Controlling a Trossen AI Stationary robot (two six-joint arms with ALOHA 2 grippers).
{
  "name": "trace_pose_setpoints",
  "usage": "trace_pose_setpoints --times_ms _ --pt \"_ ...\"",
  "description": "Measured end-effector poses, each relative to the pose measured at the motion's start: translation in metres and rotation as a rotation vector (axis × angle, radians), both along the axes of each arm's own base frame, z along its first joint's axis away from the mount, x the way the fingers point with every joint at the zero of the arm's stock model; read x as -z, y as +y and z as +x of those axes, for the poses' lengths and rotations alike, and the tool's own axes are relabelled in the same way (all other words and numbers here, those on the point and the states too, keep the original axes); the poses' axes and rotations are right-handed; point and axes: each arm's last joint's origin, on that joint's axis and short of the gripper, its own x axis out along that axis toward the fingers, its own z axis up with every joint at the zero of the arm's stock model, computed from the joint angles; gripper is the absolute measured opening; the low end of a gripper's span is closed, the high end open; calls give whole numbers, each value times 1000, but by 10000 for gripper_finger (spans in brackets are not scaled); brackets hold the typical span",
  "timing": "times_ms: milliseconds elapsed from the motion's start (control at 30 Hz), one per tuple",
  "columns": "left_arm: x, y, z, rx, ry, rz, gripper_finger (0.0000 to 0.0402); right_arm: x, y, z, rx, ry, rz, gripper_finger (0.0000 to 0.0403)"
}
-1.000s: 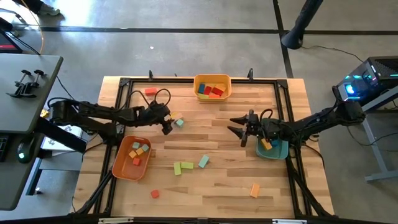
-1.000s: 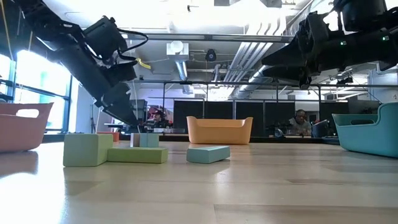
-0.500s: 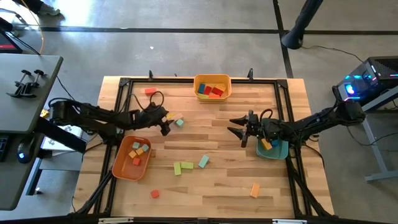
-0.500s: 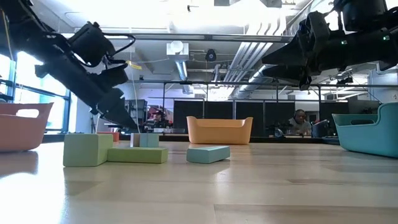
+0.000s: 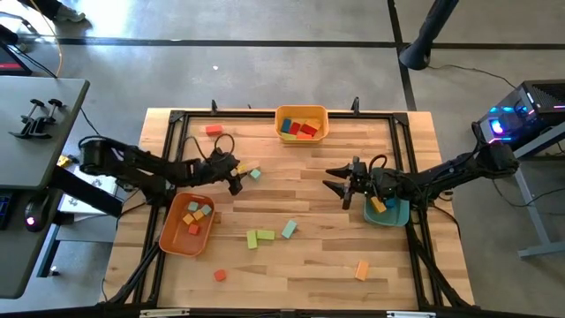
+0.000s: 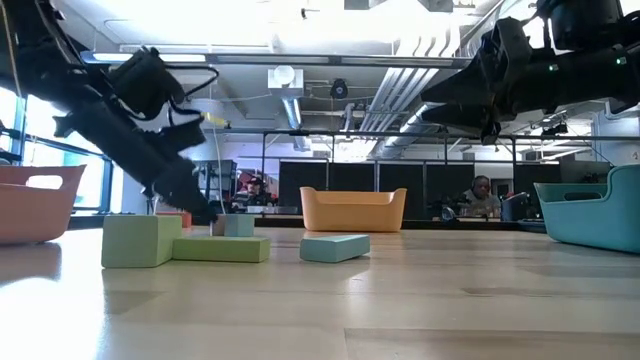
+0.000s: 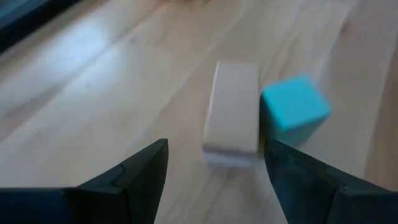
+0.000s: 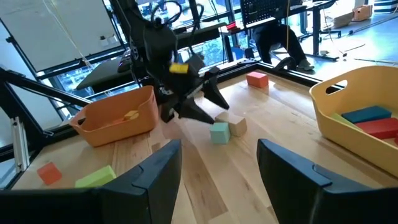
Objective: Sort blocks by size
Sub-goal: Put the brown thick rectangular block into the blue bin
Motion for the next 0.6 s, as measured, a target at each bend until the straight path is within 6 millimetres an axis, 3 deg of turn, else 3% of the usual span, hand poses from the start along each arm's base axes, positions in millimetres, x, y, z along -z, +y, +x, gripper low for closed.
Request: trace_pose_setpoints --times_ms 600 --pt "30 0 27 51 4 97 248 0 0 0 -10 -3 1 206"
